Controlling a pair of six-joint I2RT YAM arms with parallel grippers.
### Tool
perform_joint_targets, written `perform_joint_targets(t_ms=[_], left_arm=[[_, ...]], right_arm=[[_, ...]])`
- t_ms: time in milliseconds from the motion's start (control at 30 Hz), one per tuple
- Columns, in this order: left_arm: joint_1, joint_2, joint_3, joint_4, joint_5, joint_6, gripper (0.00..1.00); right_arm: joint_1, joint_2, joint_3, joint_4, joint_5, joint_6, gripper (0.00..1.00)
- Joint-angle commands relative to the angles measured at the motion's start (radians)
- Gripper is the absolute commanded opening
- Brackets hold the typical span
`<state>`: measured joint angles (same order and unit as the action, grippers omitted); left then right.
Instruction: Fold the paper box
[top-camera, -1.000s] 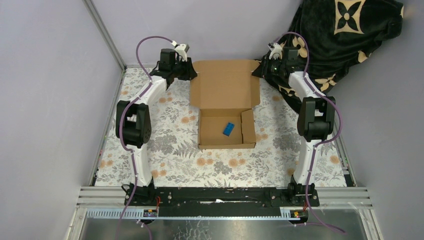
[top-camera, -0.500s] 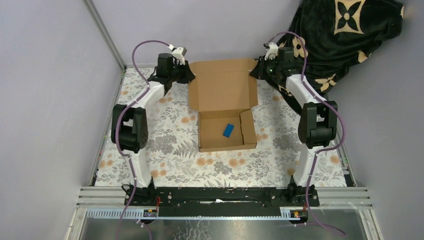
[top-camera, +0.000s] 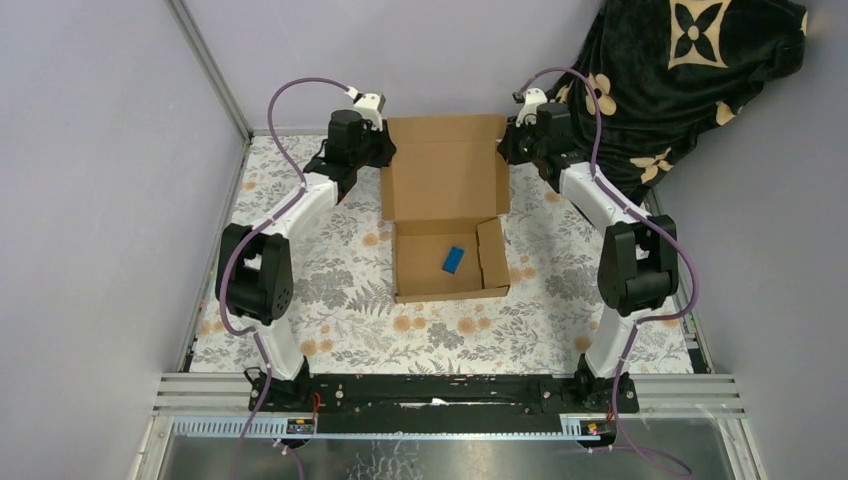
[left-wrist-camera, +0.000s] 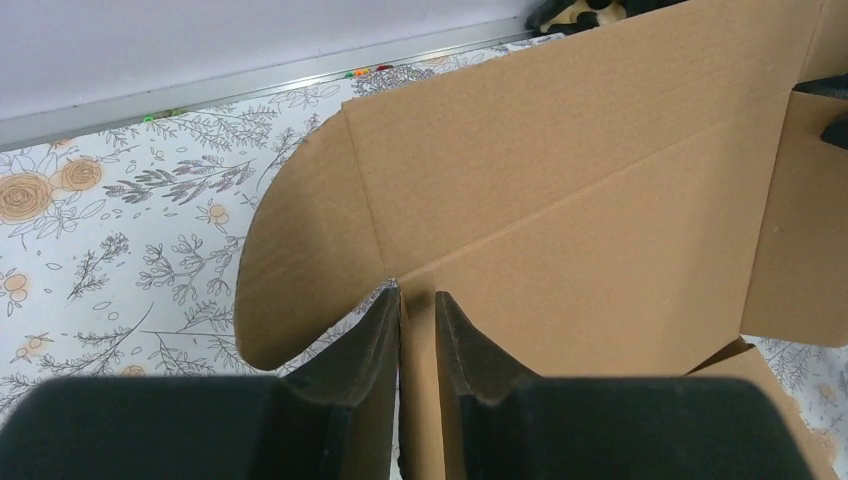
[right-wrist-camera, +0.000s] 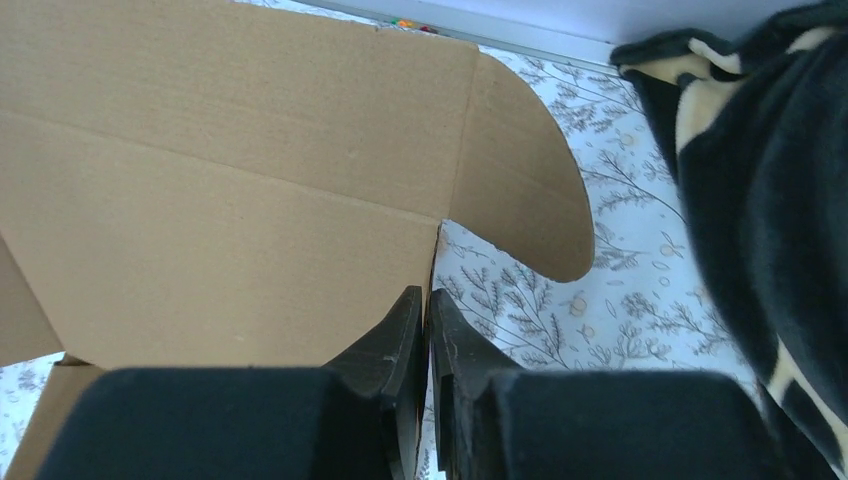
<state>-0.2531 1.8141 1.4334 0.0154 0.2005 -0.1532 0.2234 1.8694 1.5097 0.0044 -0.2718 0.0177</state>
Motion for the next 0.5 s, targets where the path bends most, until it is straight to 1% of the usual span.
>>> perform_joint_targets(t_ms=[0, 233, 467], left_arm=[[-0.055, -0.05, -0.024, 0.054, -0.085, 0.03, 0.24], [-0.08, -0.103, -0.106, 0.137, -0.133, 0.009, 0.24], [-0.083, -0.097, -0.109, 0.203, -0.176, -0.006, 0.24]], right_arm=[[0.046, -0.089, -0.052, 0.065, 0.08, -0.005, 0.13], [0.067, -0.142, -0.124, 0.122, 0.147, 0.012, 0.12], [0.079, -0.16, -0.145, 0.174, 0.177, 0.034, 0.12]])
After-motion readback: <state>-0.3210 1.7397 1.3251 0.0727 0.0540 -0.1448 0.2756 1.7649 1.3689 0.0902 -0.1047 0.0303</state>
